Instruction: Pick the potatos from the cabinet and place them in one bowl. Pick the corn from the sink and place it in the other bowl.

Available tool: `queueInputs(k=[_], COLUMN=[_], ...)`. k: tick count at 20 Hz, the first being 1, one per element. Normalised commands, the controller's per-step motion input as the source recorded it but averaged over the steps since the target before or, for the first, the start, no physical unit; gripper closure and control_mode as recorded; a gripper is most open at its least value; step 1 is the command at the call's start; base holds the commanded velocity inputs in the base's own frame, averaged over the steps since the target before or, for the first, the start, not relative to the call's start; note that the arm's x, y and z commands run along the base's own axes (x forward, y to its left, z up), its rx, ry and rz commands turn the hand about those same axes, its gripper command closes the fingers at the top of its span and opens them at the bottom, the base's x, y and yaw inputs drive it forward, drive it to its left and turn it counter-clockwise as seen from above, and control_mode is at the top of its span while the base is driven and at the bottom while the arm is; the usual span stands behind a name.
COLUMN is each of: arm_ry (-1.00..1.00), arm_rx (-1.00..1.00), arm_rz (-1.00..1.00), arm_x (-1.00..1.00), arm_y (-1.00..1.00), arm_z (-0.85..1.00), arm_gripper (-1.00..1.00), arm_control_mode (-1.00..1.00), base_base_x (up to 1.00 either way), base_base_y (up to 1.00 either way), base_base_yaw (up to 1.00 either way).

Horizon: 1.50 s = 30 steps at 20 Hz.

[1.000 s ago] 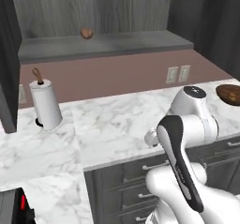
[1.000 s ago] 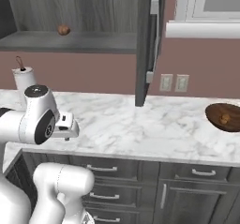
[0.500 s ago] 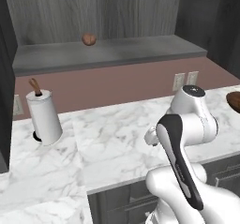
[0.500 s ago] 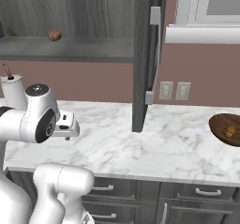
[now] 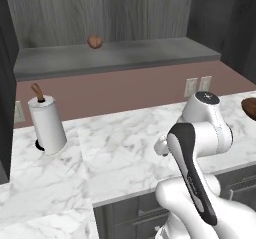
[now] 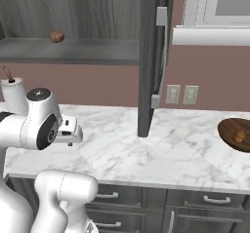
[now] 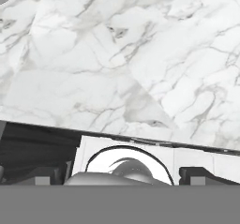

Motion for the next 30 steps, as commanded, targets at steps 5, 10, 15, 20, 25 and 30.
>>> queueInputs(k=[5,10,15,20,25,30], arm_ry=[-0.06,-0.22,-0.04,-0.17,-0.27,-0.31], arm_rx=[0.00,-0.09,-0.08,-0.03,0.01,0.15], arm_rz=[0.01,0.03,0.00,0.00,0.00,0.04], arm_x=[-0.02,-0.30,-0.08,-0.06,-0.28,-0.10], arm_y=[0.04,0.27,0.07,0.17,0.33,0.08], arm_z=[0.00,0.08,0.40,0.75,0.59,0.65], arm_gripper=[-1.00,-1.00,-1.00,-1.00,-1.00,-1.00], arm_control_mode=[-1.00,-1.00,-1.00,-1.00,-1.00,-1.00], base_base_x=[0.00,0.00,0.00,0.00,0.00,0.00], base_base_y=[0.01,0.00,0.00,0.00,0.00,0.00], base_base_yaw=[0.00,0.00,0.00,0.00,0.00,0.00])
